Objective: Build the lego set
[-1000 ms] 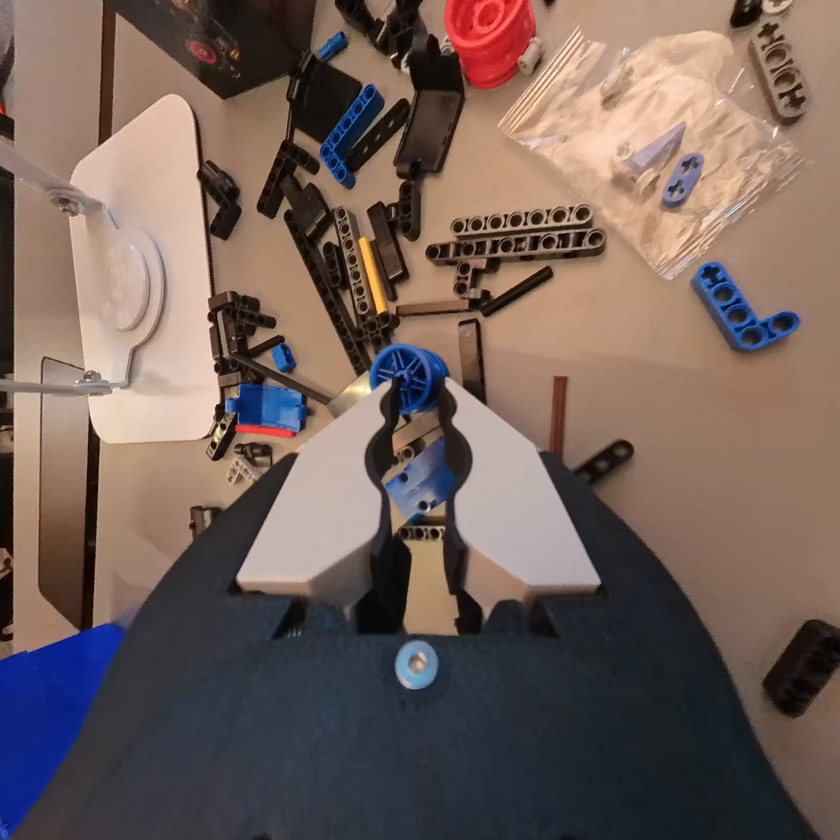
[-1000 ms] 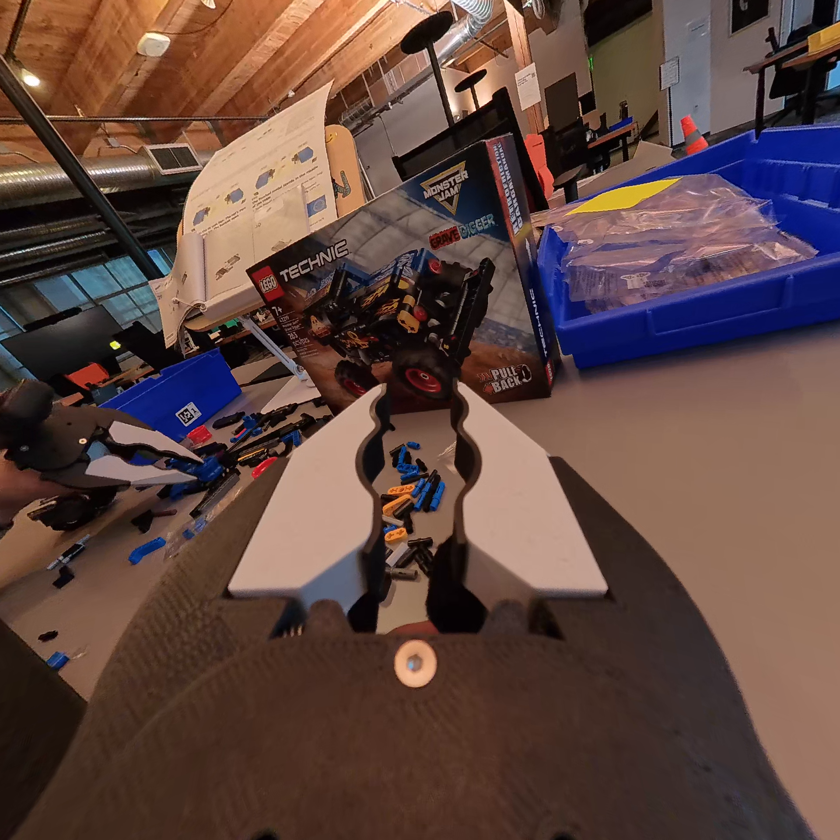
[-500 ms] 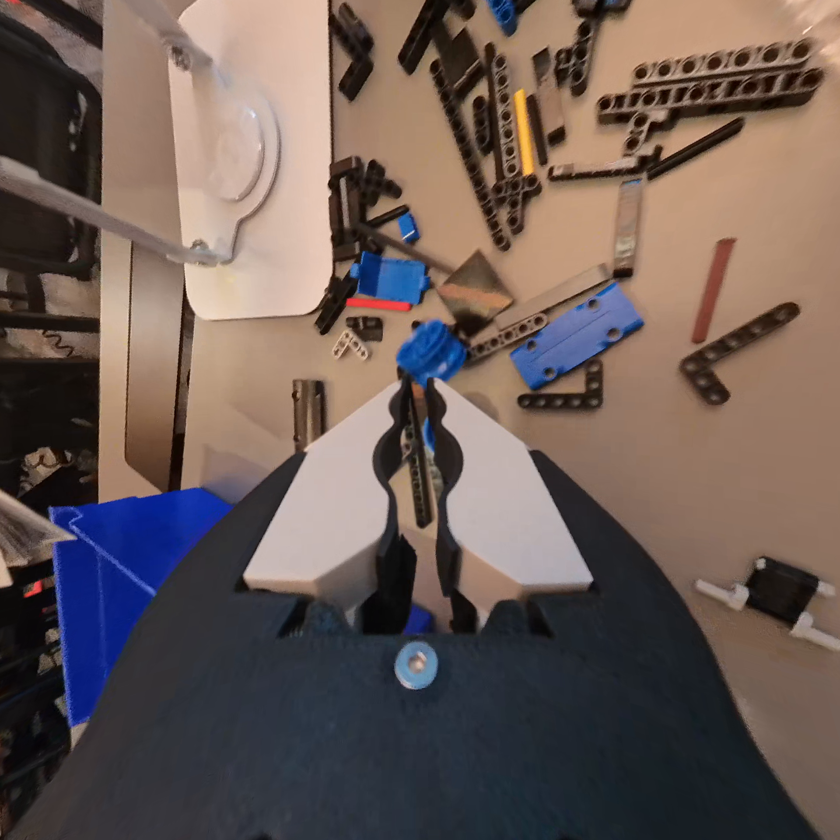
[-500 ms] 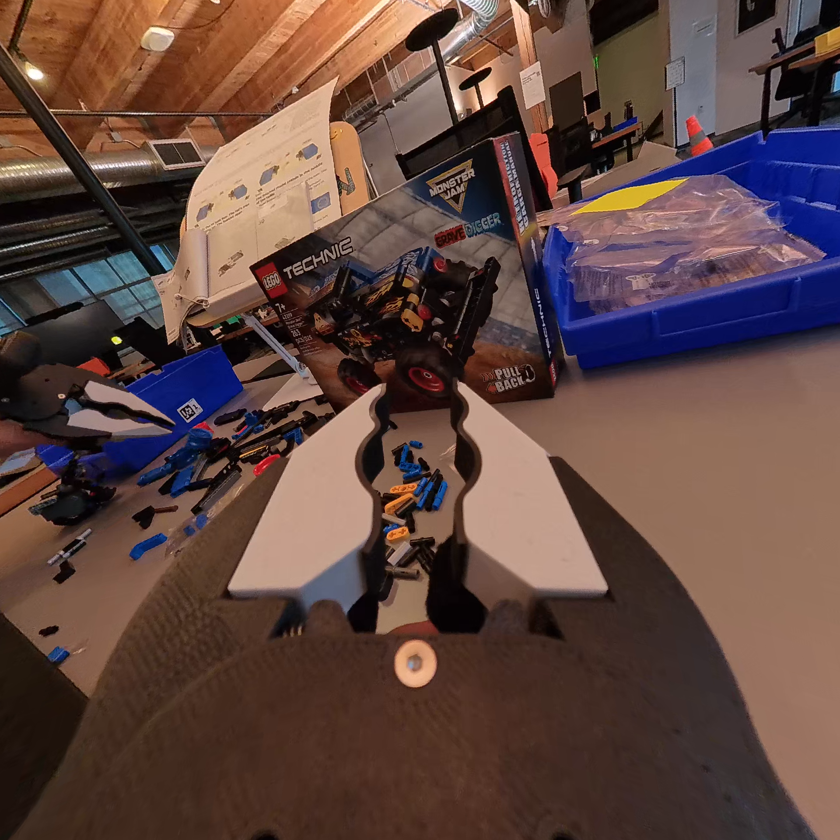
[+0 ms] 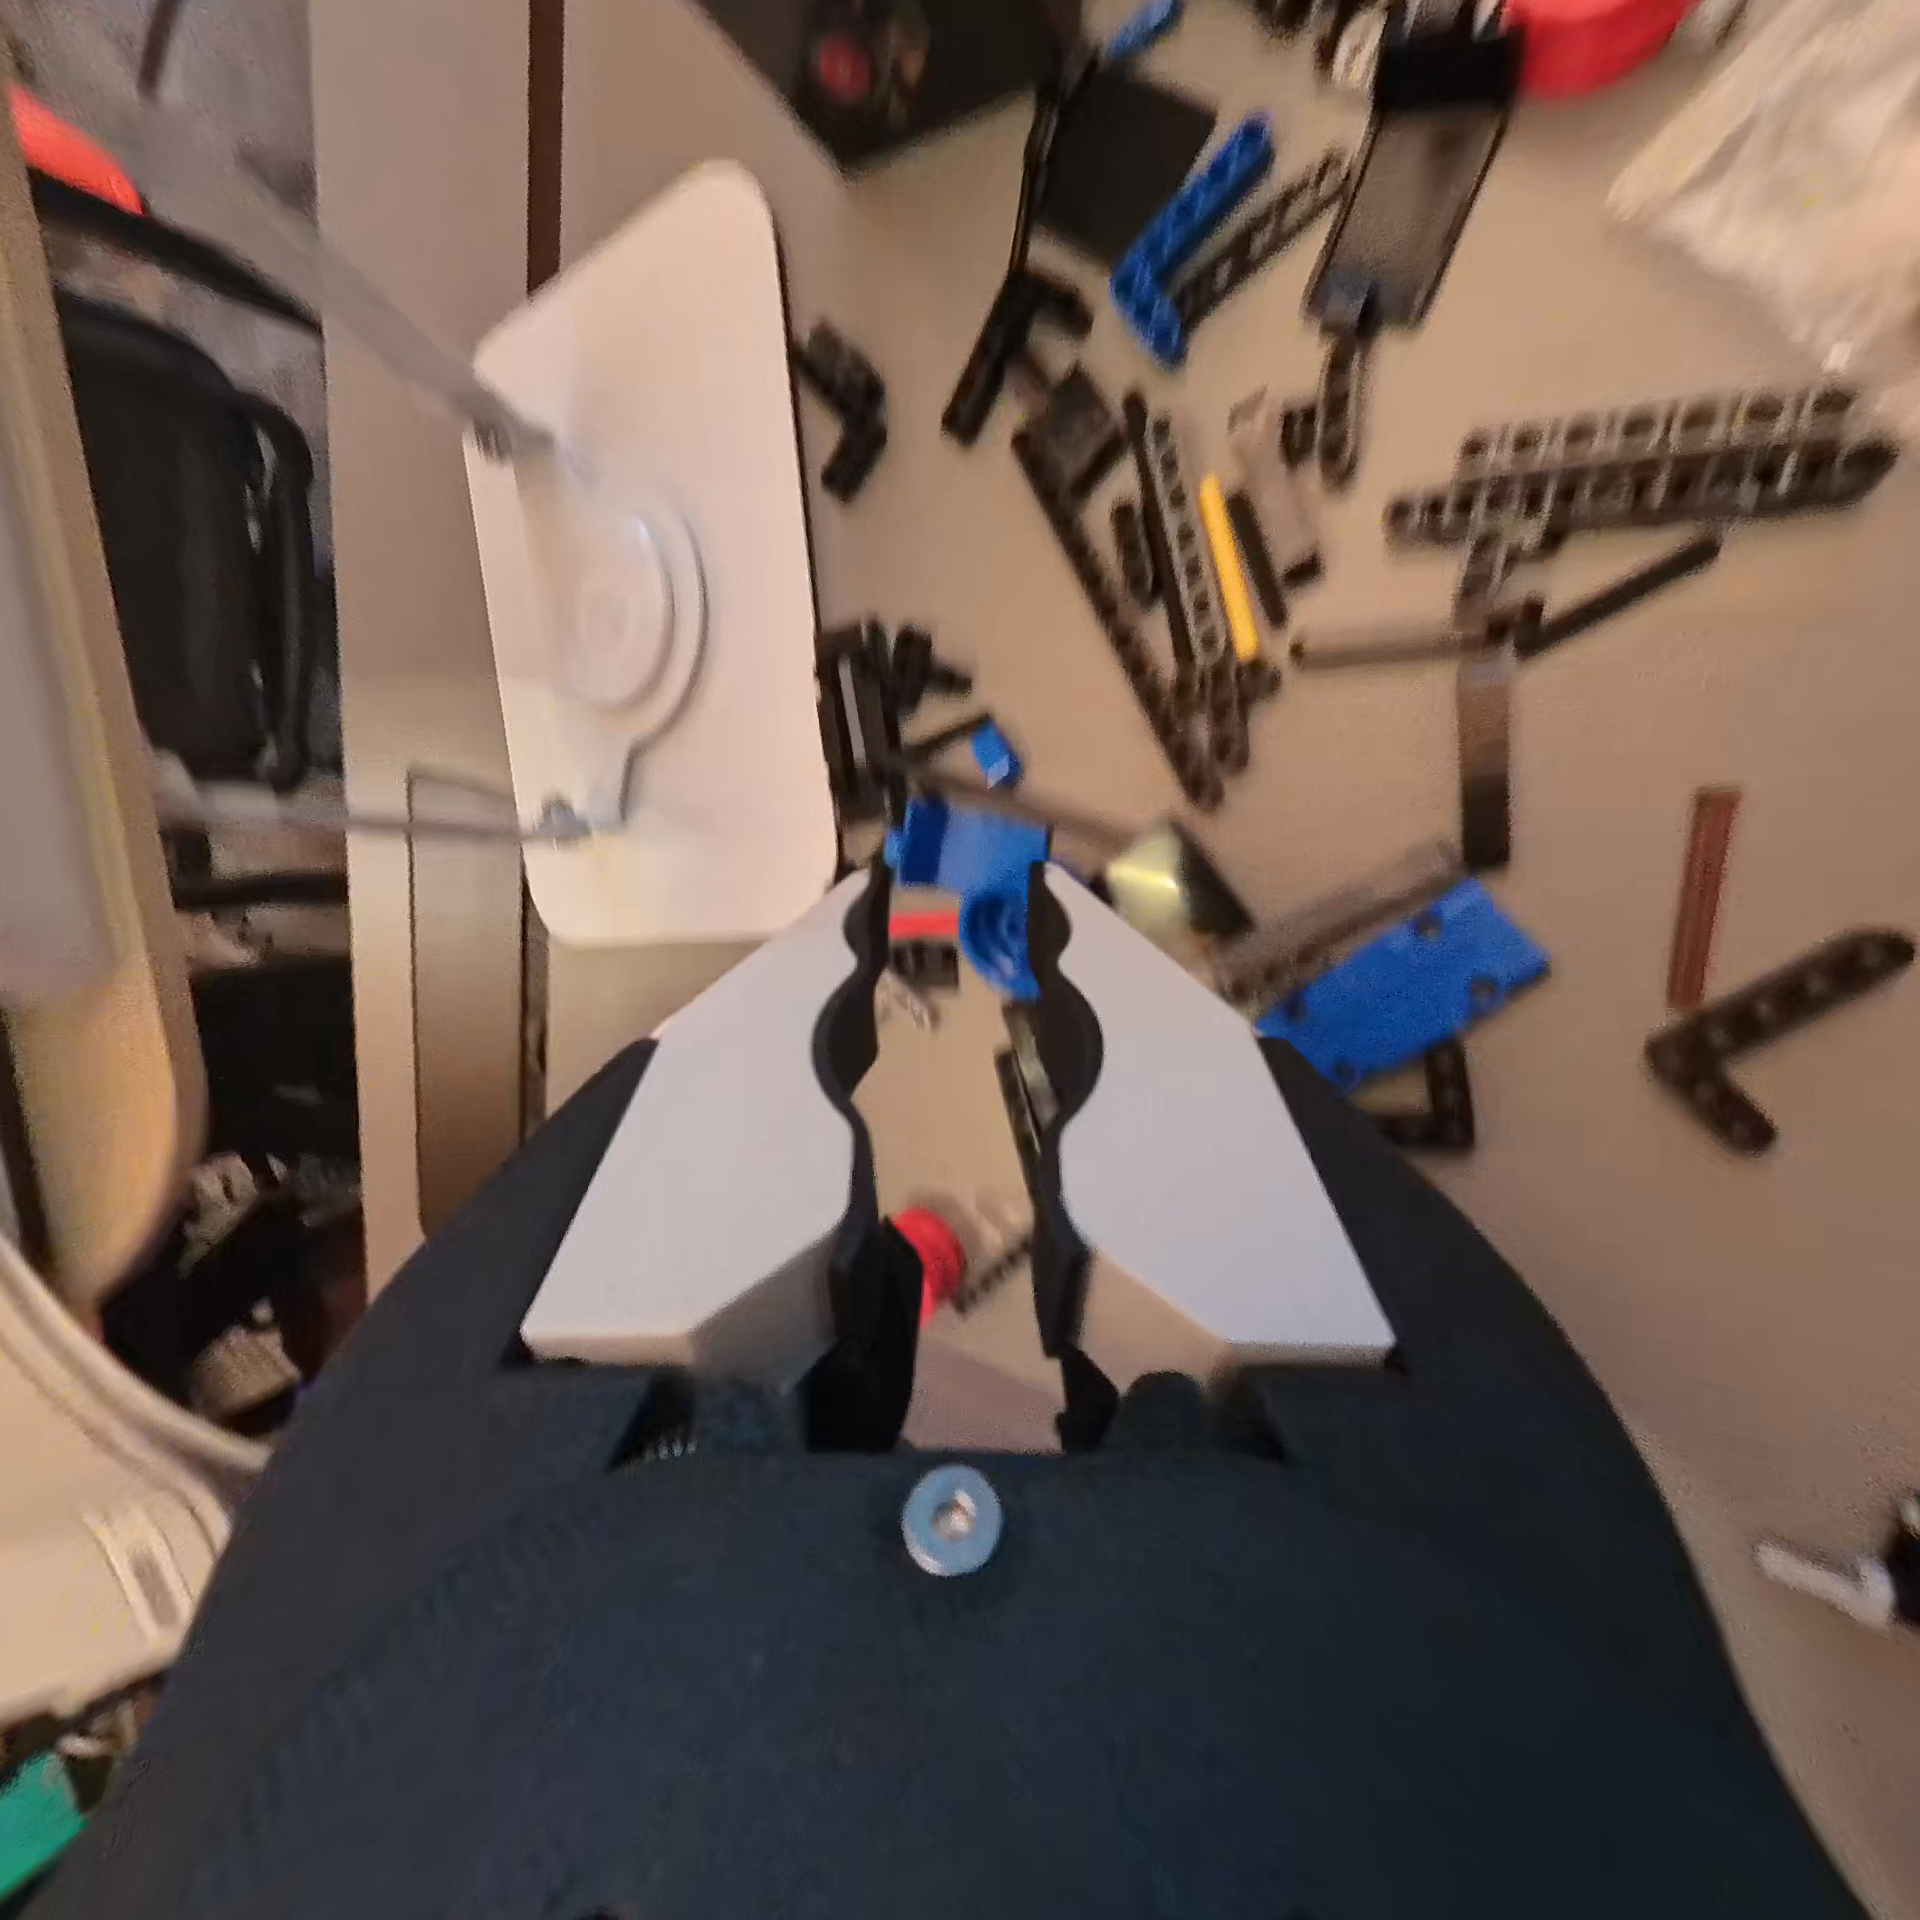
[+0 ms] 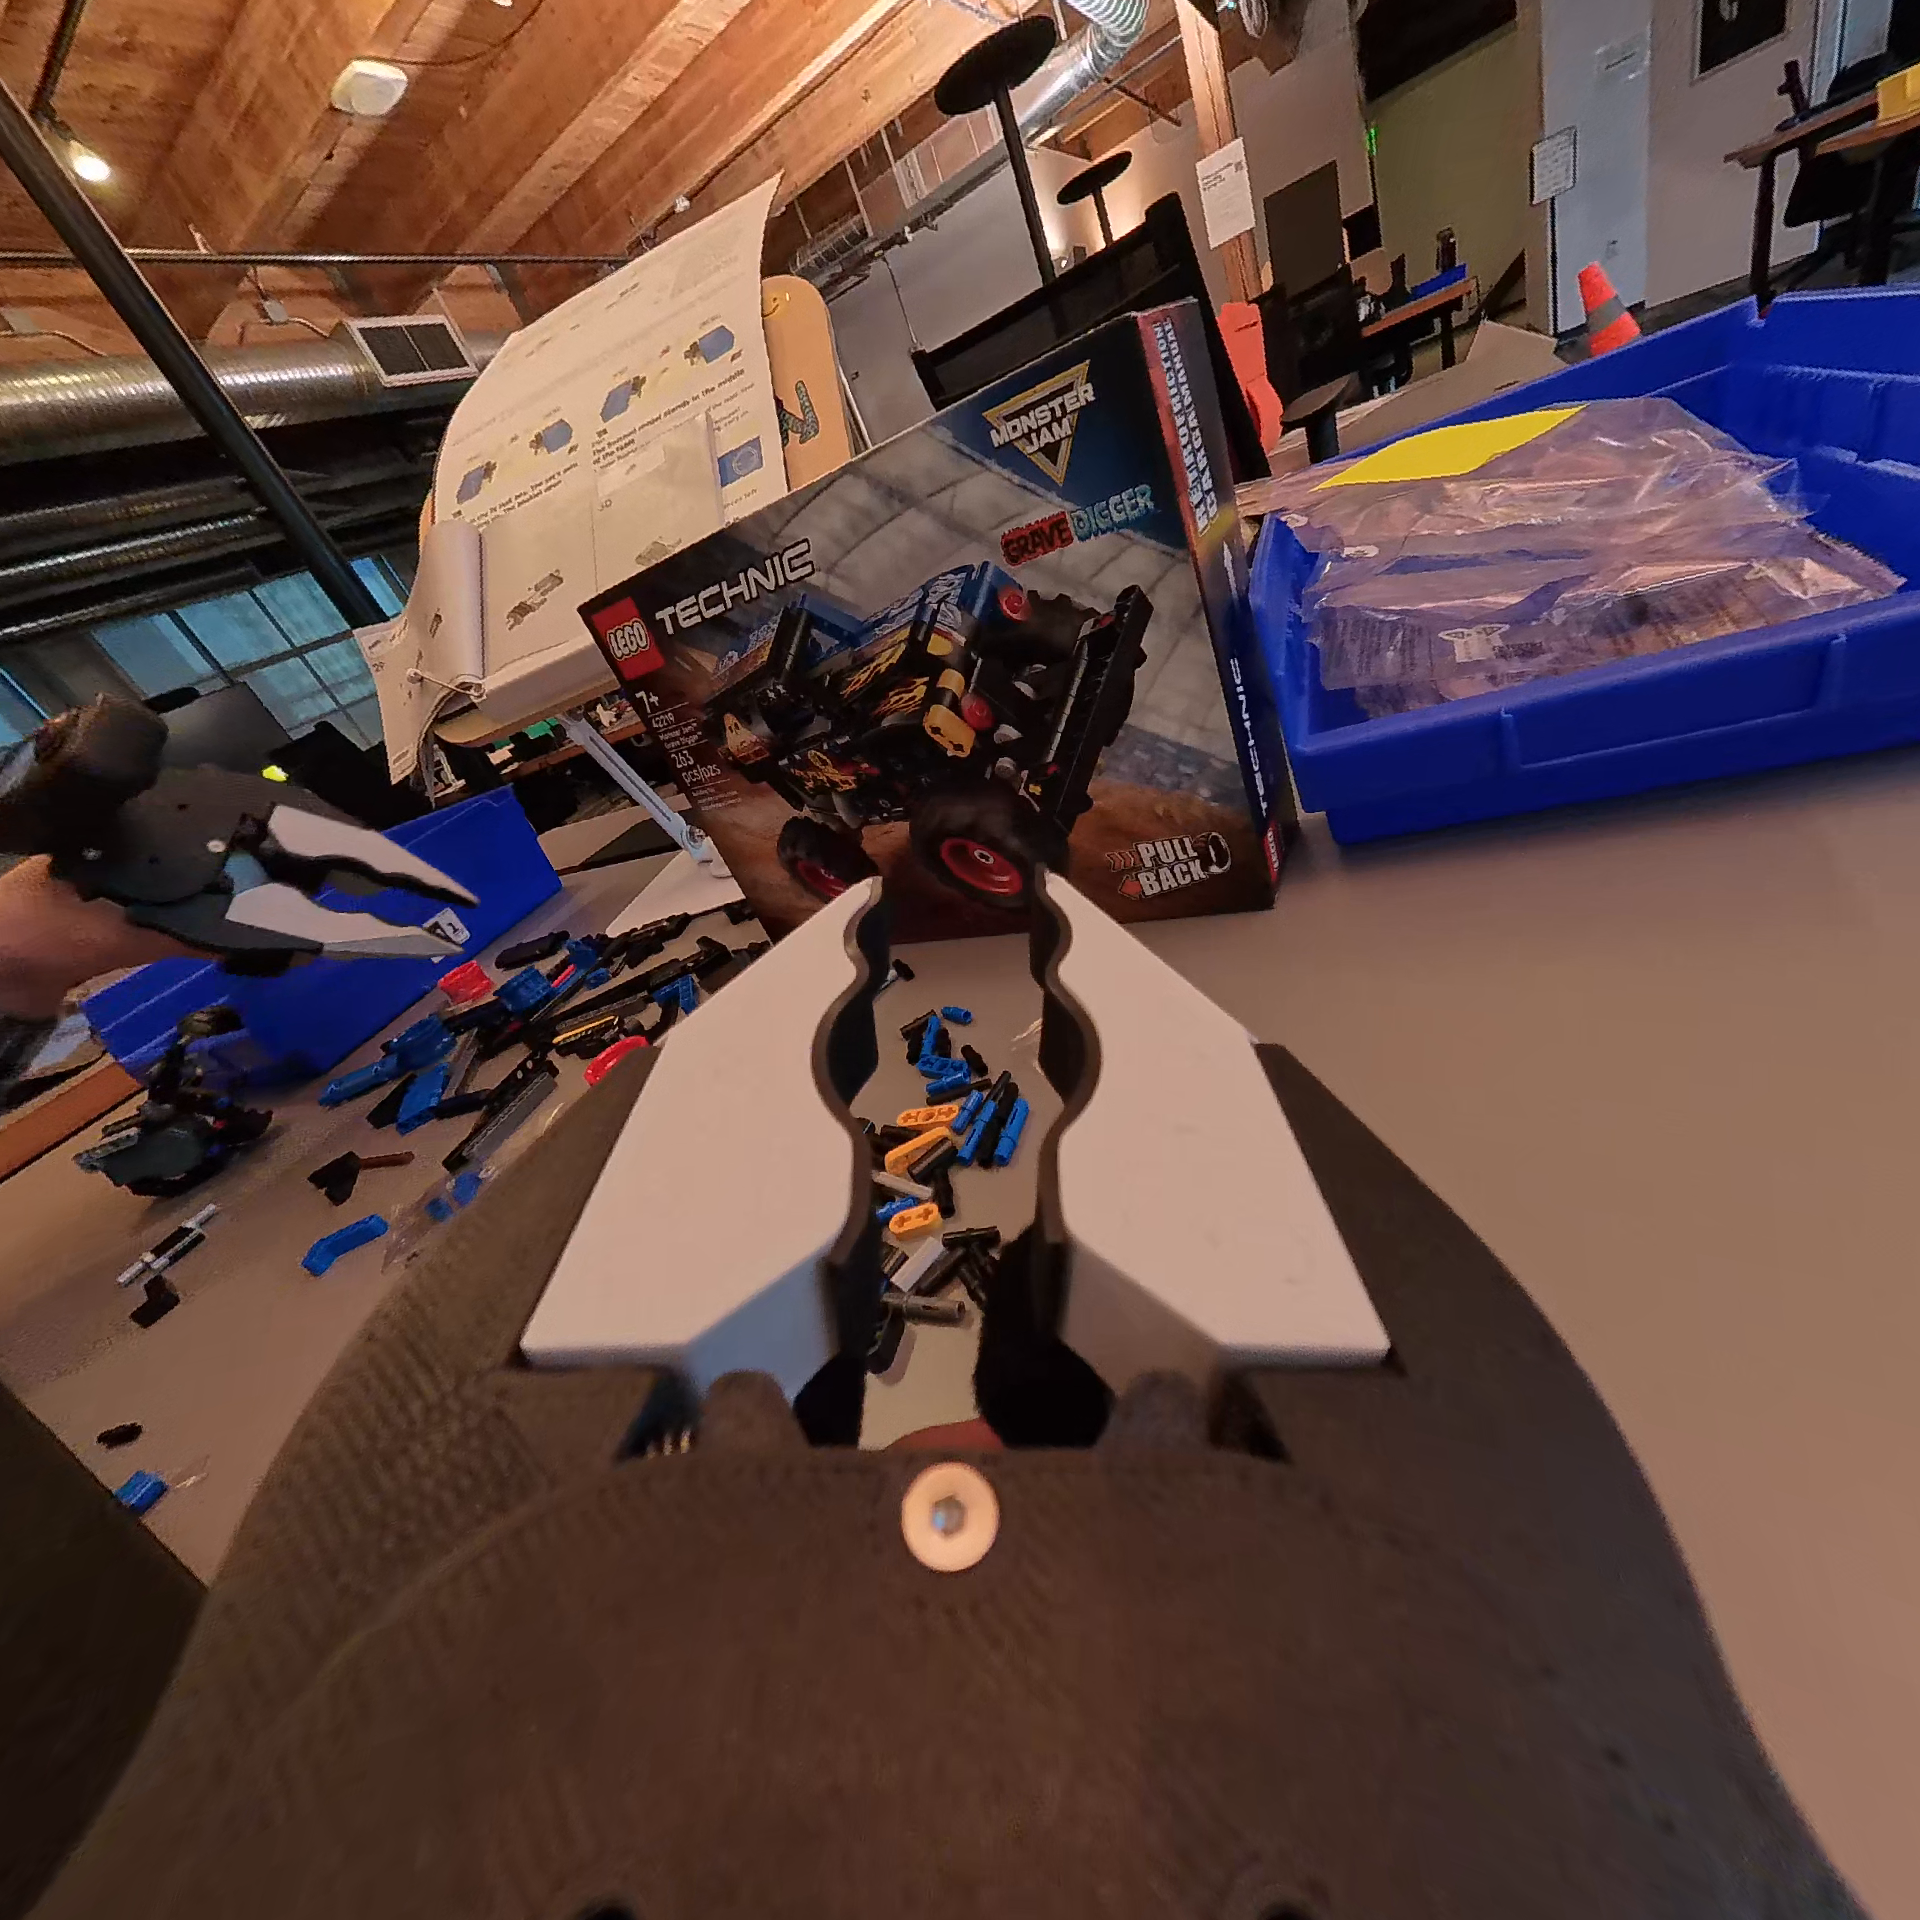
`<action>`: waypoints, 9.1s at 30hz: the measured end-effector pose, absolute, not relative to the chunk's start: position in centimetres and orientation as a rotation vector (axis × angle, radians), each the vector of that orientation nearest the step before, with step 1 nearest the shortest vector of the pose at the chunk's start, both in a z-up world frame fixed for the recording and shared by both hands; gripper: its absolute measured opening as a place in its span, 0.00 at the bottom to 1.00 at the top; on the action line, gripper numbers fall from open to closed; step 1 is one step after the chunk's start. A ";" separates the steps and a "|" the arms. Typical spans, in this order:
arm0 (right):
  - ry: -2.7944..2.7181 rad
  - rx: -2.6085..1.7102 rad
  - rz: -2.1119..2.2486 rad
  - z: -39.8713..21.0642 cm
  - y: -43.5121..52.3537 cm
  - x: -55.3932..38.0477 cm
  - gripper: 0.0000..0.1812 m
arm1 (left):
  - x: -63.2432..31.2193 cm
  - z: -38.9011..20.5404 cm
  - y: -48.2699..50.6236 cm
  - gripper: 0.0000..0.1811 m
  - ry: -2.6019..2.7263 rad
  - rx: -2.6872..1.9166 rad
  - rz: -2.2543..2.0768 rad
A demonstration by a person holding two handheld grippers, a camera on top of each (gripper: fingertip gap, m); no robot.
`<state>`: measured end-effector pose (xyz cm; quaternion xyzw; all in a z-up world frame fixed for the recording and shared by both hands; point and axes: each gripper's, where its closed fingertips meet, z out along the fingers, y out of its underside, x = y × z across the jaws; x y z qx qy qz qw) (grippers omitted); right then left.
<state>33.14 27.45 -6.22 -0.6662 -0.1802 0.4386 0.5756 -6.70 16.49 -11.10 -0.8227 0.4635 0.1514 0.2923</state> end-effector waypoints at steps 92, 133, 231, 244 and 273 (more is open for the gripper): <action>-0.459 -1.539 1.106 -6.0 26.5 31.7 0.14 | 2.0 -8.8 34.8 0.46 0.870 -1.985 -0.282; -0.607 -1.447 1.006 -5.4 25.1 30.5 0.15 | -1.2 -8.4 15.4 0.38 0.783 -2.018 0.019; -0.608 -1.401 0.985 -4.8 24.4 31.5 0.13 | -1.0 -12.5 14.5 0.29 0.808 -1.960 0.100; -1.150 -1.747 0.544 -11.8 23.1 29.4 0.07 | -0.6 -11.5 14.0 0.29 0.809 -1.929 0.104; -1.547 -2.002 0.375 -17.6 22.2 29.8 0.03 | 0.4 -11.1 13.0 0.29 0.838 -1.895 0.088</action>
